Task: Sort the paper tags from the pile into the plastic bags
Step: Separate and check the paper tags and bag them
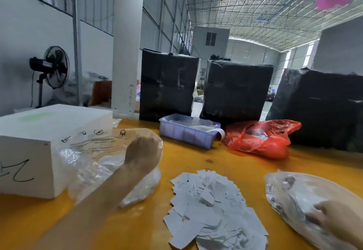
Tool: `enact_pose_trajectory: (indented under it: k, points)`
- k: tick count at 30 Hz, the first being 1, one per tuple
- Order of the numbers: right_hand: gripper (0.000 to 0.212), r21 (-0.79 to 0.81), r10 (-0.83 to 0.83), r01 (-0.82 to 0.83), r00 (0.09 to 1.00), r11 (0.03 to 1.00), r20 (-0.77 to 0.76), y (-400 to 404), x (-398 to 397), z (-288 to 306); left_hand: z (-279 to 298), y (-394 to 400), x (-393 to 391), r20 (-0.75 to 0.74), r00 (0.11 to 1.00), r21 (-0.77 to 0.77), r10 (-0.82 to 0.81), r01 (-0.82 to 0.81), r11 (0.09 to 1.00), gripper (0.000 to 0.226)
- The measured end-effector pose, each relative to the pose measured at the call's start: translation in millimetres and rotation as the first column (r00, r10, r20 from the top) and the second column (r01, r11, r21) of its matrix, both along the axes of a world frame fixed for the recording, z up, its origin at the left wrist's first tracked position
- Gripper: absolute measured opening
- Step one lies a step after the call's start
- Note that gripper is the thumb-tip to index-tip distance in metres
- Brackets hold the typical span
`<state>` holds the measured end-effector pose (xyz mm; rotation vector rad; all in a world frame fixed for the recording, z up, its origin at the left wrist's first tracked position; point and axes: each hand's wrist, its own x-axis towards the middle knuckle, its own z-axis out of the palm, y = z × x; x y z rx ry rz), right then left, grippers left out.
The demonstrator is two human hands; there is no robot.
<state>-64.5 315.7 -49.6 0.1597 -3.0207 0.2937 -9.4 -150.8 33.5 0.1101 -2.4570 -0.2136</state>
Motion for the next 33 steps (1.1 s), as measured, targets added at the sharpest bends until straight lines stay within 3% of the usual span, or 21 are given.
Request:
enact_pose_trajectory:
  k: [1,2,4,8,11,14,16,19,25,29,33]
  points:
    - [0.012,0.110,-0.260,0.273,0.958,0.956,-0.118,4,4,3,-4,16,3,-0.038,0.984,0.018,-0.172,0.173,0.985,0.026]
    - [0.008,-0.055,-0.318,0.313,0.939,0.948,-0.133,-10,15,15,-8,30,5,-0.039,0.953,0.040,-0.300,0.302,0.953,0.026]
    - [0.002,-0.176,-0.339,0.317,0.933,0.932,-0.120,-19,24,27,-20,52,5,-0.009,0.885,0.086,-0.465,0.464,0.881,0.022]
    - [0.016,-0.213,-0.415,0.381,0.898,0.900,-0.147,-19,36,30,-49,81,-6,0.057,0.798,0.169,-0.600,0.584,0.794,0.017]
    - [0.014,-0.290,-0.415,0.360,0.897,0.887,-0.153,-13,35,27,-62,88,-16,0.082,0.778,0.240,-0.623,0.591,0.770,0.012]
    - [0.033,-0.247,-0.388,0.367,0.921,0.897,-0.040,-16,31,21,-70,88,-19,0.086,0.777,0.310,-0.624,0.575,0.758,0.011]
    - [0.021,-0.175,-0.390,0.384,0.921,0.907,-0.003,-21,29,18,-75,86,-18,0.081,0.768,0.362,-0.635,0.571,0.737,0.020]
    - [0.010,-0.275,-0.401,0.367,0.913,0.889,-0.078,-22,23,21,-82,83,-17,0.070,0.767,0.391,-0.638,0.567,0.725,0.029]
    - [0.008,-0.336,-0.410,0.346,0.901,0.876,-0.142,-14,24,31,-92,91,-16,-0.021,0.779,0.362,-0.626,0.590,0.722,0.029]
    - [0.041,-0.153,-0.385,0.382,0.923,0.911,0.010,-13,30,33,-93,97,-15,-0.104,0.769,0.321,-0.631,0.626,0.711,0.039]
    - [0.014,-0.141,-0.385,0.372,0.920,0.918,-0.077,-12,33,41,-91,95,-15,-0.170,0.751,0.198,-0.638,0.661,0.724,0.047]
